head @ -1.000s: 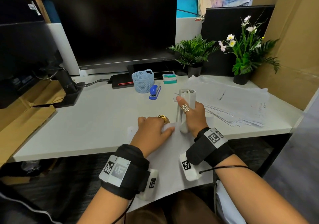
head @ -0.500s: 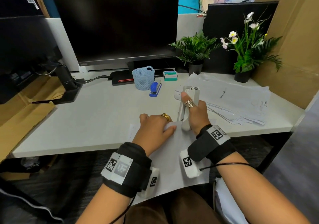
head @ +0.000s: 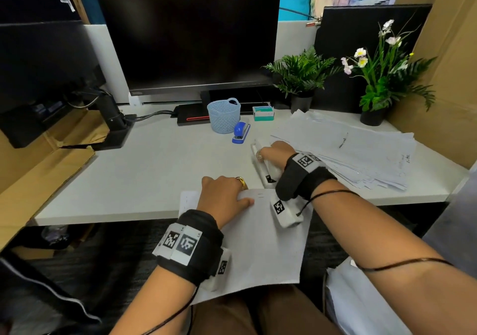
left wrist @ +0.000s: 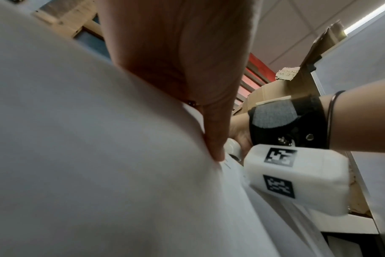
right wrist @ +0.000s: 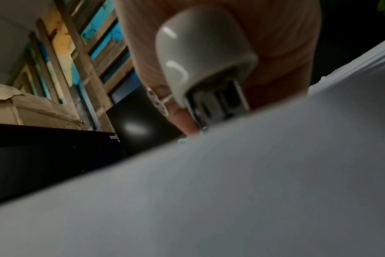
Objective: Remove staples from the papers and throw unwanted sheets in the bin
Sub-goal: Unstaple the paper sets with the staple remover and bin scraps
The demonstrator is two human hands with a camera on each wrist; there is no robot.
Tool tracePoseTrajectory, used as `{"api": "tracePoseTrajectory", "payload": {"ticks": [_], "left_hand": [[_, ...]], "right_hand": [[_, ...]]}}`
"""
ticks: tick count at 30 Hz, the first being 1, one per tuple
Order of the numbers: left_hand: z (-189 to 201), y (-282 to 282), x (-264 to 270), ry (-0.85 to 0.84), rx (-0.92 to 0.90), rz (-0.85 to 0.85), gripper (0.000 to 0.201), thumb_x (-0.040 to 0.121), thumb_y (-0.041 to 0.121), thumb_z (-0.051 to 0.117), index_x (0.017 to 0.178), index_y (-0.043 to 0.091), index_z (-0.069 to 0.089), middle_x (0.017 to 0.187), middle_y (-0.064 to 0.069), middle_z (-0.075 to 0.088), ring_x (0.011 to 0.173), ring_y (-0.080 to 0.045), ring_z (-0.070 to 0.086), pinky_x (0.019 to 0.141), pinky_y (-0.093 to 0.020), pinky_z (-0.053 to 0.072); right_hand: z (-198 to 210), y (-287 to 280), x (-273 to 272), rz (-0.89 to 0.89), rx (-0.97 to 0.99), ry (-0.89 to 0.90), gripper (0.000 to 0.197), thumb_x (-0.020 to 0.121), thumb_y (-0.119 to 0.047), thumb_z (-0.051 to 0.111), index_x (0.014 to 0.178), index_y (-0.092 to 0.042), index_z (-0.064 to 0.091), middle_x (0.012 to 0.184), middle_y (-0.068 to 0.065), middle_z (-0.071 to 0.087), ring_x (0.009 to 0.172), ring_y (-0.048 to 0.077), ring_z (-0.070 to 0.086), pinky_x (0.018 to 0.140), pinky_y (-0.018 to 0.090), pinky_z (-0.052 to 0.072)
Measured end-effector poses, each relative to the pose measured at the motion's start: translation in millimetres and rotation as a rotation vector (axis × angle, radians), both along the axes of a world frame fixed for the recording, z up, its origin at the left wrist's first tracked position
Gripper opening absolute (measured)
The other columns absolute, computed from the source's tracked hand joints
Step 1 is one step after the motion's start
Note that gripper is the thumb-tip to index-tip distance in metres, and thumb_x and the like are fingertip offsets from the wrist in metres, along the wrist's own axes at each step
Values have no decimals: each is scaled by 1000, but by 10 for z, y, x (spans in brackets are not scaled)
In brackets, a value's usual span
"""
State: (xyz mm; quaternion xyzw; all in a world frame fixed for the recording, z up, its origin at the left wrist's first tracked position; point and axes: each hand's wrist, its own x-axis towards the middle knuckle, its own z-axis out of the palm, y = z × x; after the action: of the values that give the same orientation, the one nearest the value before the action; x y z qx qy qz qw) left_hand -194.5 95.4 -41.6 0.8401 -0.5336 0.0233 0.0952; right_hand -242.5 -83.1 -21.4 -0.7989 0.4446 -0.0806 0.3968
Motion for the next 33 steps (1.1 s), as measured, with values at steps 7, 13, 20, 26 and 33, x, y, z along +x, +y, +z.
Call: {"api": "tracePoseTrajectory", "payload": {"ticks": [7,13,20,26,33], "left_hand": [[-50,-19,59,9,26,13,36,92,50,47,113,24,61,104,3,65,100,-19,56,88,-33,29],[-84,-5,77,22,-13,21,34,93,48,46,109,23,62,99,1,66,98,-20,57,89,-34,28],[-70,-23,-9,-259,-520,-234,27,92,40,49,86,26,71,77,8,68,70,-14,61,90,-33,21],[-199,-196,-246,-249,-831,-428,33,94,34,49,76,21,74,76,10,70,74,-6,52,101,-22,17],[-369,-236,-355,-387,-917,-467,27,92,29,57,75,22,76,79,8,71,80,-6,51,97,-27,21]], "right_hand": [[-20,-20,170,85,-333,230,47,82,-41,64,111,-5,56,117,13,59,101,28,56,87,33,47],[129,91,8,257,-392,194,55,82,-44,67,124,-9,58,117,6,60,107,22,54,91,29,43],[-44,315,-1003,417,-487,-179,26,72,2,70,92,-15,73,80,-8,64,80,10,59,69,10,40],[-561,329,-1380,167,-889,-778,13,71,1,71,73,-11,76,78,-1,73,74,9,65,69,27,53],[-664,361,-1553,155,-1152,-904,16,80,-6,68,66,-3,74,86,4,73,79,17,65,67,30,53]]}}
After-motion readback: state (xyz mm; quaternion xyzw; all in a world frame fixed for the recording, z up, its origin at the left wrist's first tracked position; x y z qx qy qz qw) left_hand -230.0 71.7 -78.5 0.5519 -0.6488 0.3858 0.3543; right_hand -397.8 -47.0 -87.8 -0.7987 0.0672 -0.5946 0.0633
